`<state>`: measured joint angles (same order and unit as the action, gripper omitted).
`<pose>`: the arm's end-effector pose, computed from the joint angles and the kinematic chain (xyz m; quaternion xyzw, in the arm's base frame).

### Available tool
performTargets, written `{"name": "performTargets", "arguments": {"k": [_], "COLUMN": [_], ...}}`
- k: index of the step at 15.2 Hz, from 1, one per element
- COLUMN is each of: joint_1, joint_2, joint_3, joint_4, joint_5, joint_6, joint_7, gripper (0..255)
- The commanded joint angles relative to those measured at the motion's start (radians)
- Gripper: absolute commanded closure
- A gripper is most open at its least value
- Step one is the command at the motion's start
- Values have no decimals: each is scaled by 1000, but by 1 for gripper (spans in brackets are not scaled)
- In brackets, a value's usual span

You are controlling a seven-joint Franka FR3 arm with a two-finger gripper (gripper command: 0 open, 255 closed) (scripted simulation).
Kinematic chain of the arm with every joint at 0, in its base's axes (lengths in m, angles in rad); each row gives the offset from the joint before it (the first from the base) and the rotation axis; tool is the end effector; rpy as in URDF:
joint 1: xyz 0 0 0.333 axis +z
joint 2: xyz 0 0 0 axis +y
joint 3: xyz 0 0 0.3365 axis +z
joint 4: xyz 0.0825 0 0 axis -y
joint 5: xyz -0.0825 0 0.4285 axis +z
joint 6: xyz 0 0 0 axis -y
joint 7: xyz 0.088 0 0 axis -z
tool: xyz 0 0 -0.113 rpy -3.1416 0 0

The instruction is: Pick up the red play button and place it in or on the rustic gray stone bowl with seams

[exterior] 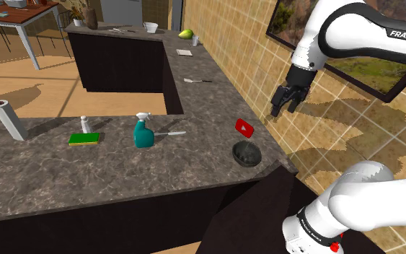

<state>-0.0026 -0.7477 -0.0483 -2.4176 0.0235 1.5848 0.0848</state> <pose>0.3440 -0.0178 0.5553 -0.9968 0.0613 0.0435 0.0271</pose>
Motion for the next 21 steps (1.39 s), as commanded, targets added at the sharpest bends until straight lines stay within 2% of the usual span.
{"name": "performTargets", "arguments": {"k": [1, 7, 13, 21], "joint_1": [0, -29, -51, -59], "joint_2": [0, 96, 249, 521], "joint_3": [0, -85, -173, -284], "joint_4": [0, -72, -91, -32], "joint_5": [0, -66, -110, -95], "joint_6": [0, 187, 382, 624], "joint_7": [0, -114, -226, -394], "gripper": [0, 0, 0, 0]}}
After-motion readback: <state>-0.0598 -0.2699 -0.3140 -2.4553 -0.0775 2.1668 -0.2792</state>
